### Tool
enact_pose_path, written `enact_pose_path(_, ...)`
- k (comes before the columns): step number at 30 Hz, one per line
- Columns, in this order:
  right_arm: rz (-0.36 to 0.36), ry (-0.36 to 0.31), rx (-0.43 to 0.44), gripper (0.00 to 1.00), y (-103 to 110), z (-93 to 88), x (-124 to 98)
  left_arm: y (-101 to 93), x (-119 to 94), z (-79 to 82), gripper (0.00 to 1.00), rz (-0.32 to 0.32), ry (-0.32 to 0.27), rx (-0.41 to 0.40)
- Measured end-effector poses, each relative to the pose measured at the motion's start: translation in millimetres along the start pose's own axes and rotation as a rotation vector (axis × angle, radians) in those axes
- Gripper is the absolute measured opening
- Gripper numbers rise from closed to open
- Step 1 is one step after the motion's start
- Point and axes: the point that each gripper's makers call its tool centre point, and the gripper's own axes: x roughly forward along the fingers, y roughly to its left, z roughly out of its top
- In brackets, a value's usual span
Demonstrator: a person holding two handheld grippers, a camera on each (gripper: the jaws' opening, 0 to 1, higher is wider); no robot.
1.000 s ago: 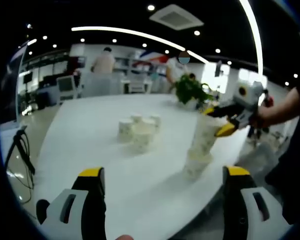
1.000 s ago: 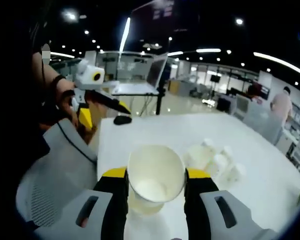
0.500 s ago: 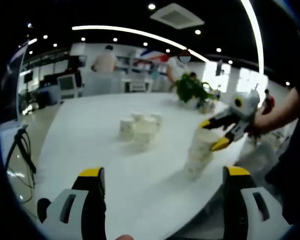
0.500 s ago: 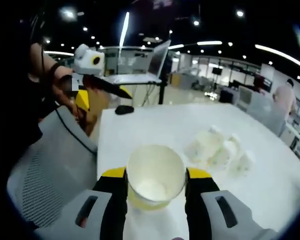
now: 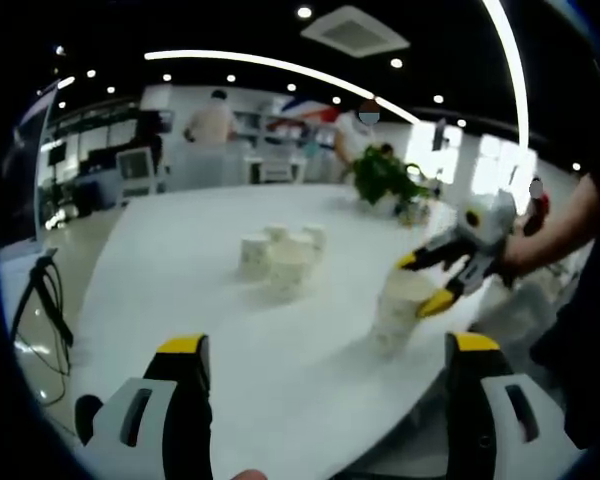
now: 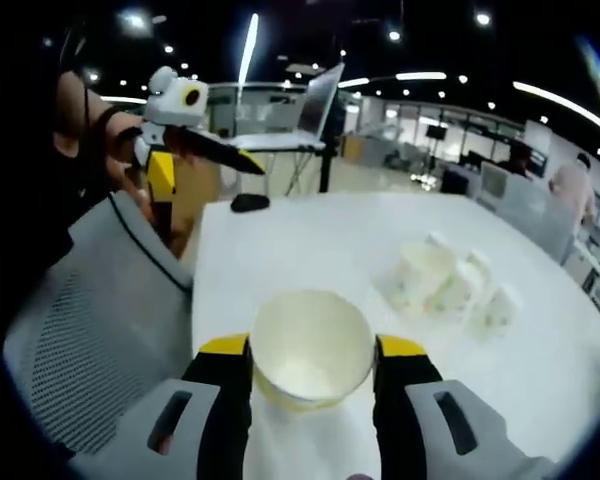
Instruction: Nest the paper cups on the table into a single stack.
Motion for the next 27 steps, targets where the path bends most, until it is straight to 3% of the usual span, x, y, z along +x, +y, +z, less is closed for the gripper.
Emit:
enact_pose_path(11,0.004,0.024,-0.03,0.48,0.6,-8.8,0.8,2.4,-0.3,-1.2,0.97,0.002,-0.005,-0.005)
enact_pose_path(16,-0.012,0.023,-0.011,0.61,-1.0,-11.5,3.4,2.4,-1.1,-0.9,0.97,0.005,-0.007,-0.008)
enact_pose_path(27,-0.013,0.023,-0.001,0.61,0.2,-10.9,3.1,1.4,-1.8,0.6,0.97,0.007,-0.013,-0.006)
